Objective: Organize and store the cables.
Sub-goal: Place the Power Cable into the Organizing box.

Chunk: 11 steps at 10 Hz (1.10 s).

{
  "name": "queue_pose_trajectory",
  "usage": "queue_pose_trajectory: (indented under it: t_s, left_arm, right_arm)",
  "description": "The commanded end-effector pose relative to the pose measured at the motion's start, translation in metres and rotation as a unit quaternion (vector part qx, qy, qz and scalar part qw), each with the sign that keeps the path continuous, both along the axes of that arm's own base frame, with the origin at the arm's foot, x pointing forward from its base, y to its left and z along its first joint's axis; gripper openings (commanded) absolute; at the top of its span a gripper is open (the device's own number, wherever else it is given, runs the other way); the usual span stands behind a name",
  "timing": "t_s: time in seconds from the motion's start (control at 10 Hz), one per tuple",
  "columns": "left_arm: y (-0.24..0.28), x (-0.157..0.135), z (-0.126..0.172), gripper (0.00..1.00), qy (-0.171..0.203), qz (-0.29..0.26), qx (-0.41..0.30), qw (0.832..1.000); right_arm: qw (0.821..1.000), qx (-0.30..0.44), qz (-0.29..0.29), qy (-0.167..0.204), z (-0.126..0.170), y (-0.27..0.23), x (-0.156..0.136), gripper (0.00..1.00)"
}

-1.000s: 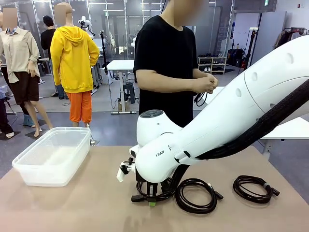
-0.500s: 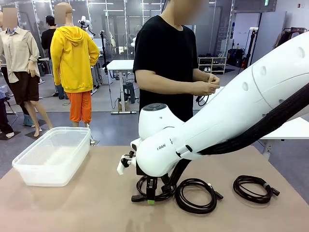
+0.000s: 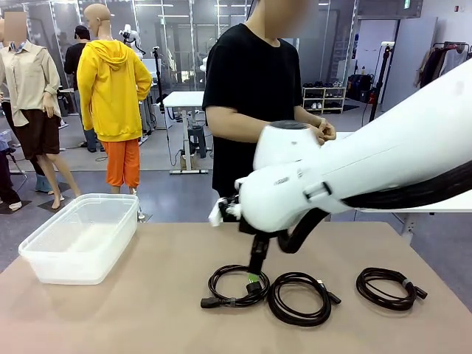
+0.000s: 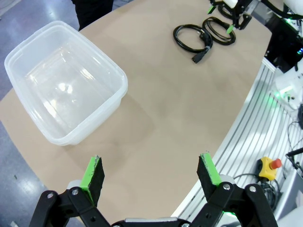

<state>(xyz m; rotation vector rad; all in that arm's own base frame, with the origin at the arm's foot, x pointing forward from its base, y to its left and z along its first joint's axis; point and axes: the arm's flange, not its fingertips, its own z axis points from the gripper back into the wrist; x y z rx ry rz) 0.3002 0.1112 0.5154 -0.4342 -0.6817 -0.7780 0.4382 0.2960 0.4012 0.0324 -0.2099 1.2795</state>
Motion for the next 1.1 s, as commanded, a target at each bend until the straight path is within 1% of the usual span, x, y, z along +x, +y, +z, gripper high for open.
queue_pose_trajectory:
  t_s: [0.0, 0.1, 0.3, 0.4, 0.5, 0.7, 0.8, 1.0]
  left_arm:
    - [0.001, 0.000, 0.000, 1.00, -0.004, -0.009, -0.005, 1.000]
    - [0.001, 0.000, 0.000, 1.00, -0.004, -0.009, -0.005, 1.000]
    - [0.001, 0.000, 0.000, 1.00, -0.004, -0.009, -0.005, 1.000]
    - [0.001, 0.000, 0.000, 1.00, -0.004, -0.009, -0.005, 1.000]
    - [0.001, 0.000, 0.000, 1.00, -0.004, -0.009, -0.005, 1.000]
    - [0.001, 0.000, 0.000, 1.00, -0.004, -0.009, -0.005, 1.000]
    - [0.001, 0.000, 0.000, 1.00, -0.004, -0.009, -0.005, 1.000]
    - [0.001, 0.000, 0.000, 1.00, -0.004, -0.009, -0.005, 1.000]
  right_arm:
    - [0.999, 0.035, -0.037, -0.003, 0.010, -0.063, -0.006, 1.00]
    - [0.996, 0.059, -0.062, 0.006, 0.017, -0.098, 0.000, 1.00]
    - [0.986, 0.110, -0.128, -0.005, 0.029, -0.169, 0.007, 1.00]
    - [0.977, 0.131, -0.166, -0.011, 0.031, -0.204, 0.009, 1.00]
    - [0.967, 0.140, -0.209, -0.027, 0.031, -0.239, 0.008, 1.00]
    - [0.940, 0.173, -0.292, -0.033, 0.020, -0.305, 0.001, 1.00]
    - [0.930, 0.183, -0.318, -0.027, 0.011, -0.328, -0.002, 1.00]
    - [0.917, 0.188, -0.351, -0.022, -0.004, -0.358, -0.005, 1.00]
